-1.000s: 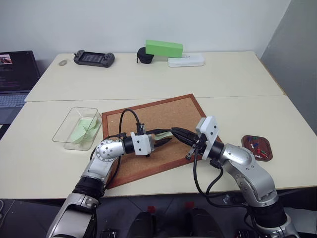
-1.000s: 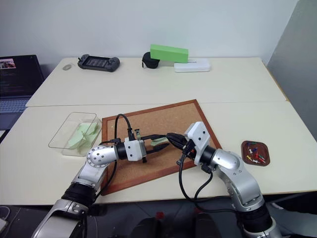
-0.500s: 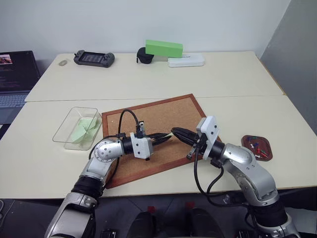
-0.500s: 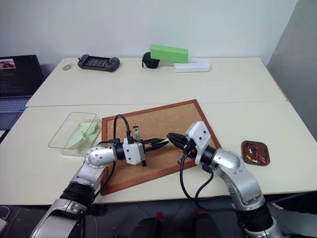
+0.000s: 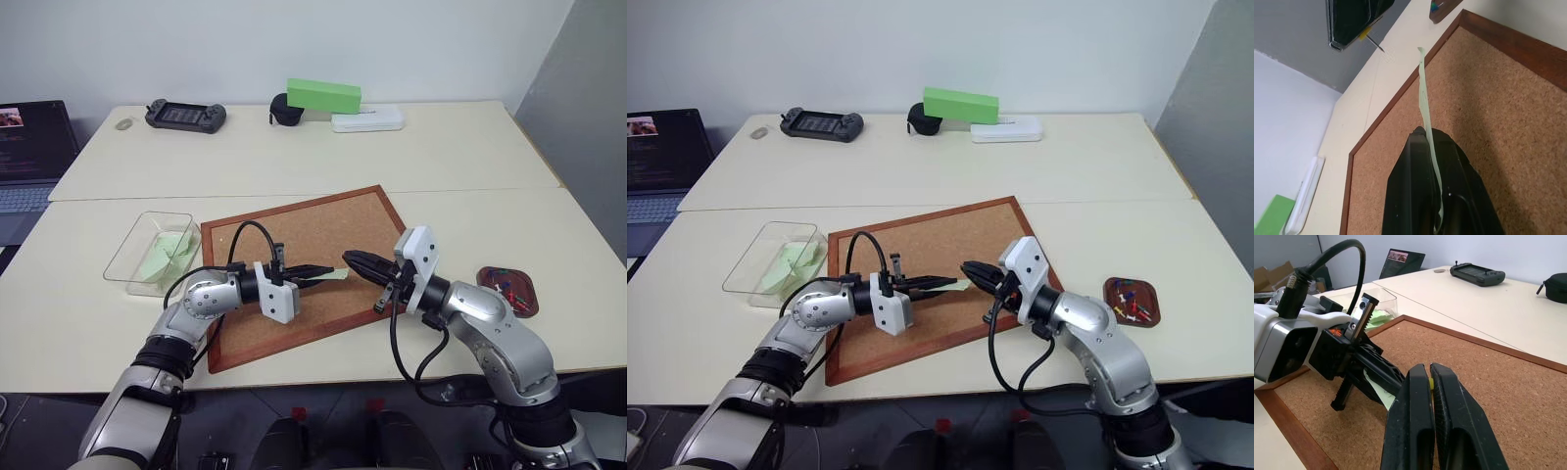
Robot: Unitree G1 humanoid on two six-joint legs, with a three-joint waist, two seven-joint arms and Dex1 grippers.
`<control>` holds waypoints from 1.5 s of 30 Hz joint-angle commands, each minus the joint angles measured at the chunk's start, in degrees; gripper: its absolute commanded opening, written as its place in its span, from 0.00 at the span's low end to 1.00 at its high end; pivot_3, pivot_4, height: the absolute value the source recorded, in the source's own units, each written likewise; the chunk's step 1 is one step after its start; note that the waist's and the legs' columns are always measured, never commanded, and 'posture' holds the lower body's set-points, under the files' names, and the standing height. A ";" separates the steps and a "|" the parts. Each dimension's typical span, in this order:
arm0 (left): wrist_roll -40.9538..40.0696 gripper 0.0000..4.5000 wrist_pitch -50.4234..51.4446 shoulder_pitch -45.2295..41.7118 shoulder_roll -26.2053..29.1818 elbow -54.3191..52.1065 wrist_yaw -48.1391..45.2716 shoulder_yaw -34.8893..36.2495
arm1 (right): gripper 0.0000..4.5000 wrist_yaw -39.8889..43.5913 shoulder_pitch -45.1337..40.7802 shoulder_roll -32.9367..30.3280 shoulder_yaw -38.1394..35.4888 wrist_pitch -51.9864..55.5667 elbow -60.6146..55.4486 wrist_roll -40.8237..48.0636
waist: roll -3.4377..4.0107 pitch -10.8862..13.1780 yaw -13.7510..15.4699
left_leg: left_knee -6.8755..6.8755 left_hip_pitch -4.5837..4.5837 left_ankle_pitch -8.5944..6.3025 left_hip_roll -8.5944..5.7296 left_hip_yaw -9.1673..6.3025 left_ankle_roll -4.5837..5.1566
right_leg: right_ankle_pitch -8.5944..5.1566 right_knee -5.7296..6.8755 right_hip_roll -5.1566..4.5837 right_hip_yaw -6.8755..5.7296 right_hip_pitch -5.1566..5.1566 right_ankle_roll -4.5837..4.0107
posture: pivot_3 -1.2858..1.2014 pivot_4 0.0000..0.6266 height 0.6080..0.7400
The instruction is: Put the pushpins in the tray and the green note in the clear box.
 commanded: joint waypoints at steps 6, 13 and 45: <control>-13.97 0.00 19.01 -4.01 1.29 1.78 -12.45 0.66 | 0.00 -4.15 3.20 -1.35 -6.54 0.53 -4.75 0.56 | 0.00 0.00 0.02 | 0.02 -0.02 0.00 -0.01 -0.01 0.01 | 0.00 0.05 0.03 -0.03 0.00 0.00 | 0.52 0.24 1.00; -33.54 0.00 60.12 -2.35 -0.18 -22.03 -20.88 0.50 | 0.00 -12.98 12.83 -3.16 -14.78 0.20 -7.22 -4.85 | -0.03 0.00 0.04 | 0.30 -0.68 0.01 -0.02 -0.20 0.01 | 0.00 0.15 0.04 -0.09 -0.44 0.00 | 0.52 0.24 1.00; -32.77 0.00 74.54 -1.71 -2.58 -30.02 -26.44 -1.15 | 0.37 -27.05 15.20 1.58 -34.04 9.63 1.59 -4.05 | 0.04 -0.01 -0.05 | 0.80 -0.76 0.01 0.11 -0.08 0.01 | 0.03 0.24 0.33 0.14 -0.42 -0.04 | 0.52 0.24 1.00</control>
